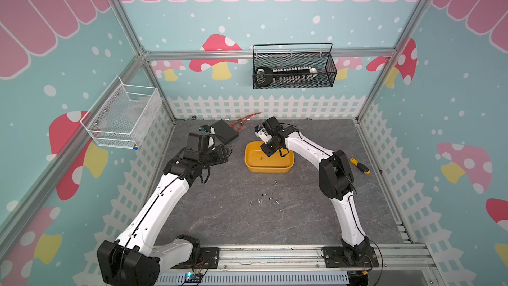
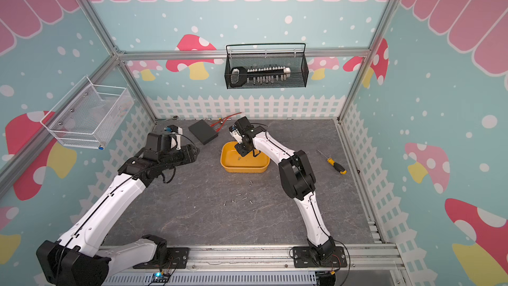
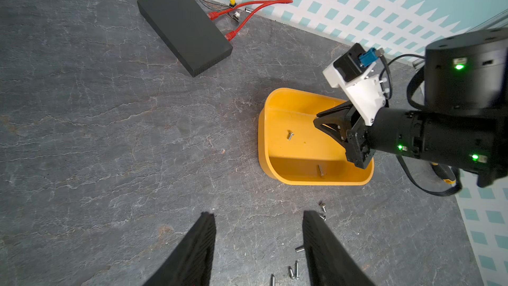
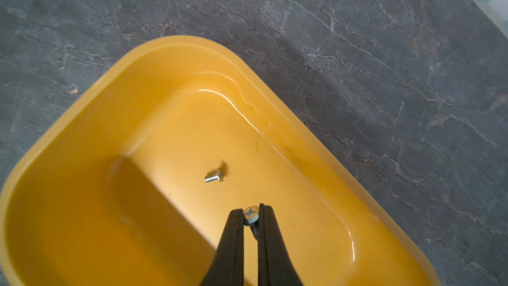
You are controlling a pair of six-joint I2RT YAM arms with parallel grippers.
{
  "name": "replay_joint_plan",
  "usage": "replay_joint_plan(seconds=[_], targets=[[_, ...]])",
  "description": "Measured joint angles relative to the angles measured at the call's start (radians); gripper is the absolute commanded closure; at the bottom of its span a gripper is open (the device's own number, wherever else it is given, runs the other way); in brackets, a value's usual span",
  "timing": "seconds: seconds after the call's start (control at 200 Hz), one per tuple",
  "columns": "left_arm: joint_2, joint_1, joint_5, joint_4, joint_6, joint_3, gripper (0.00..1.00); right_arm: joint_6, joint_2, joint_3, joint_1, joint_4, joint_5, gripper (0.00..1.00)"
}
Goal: Put the screws on the desktop into the storage box
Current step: Place the screw in the storage box.
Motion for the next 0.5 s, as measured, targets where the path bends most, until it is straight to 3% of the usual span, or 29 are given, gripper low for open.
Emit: replay_joint_plan(seconds=[0.5], targets=[[0.006, 0.0, 0.0, 0.008, 0.016, 0.0, 0.45, -0.011, 0.115, 0.096, -0.018, -0.037, 0.002, 0.96]])
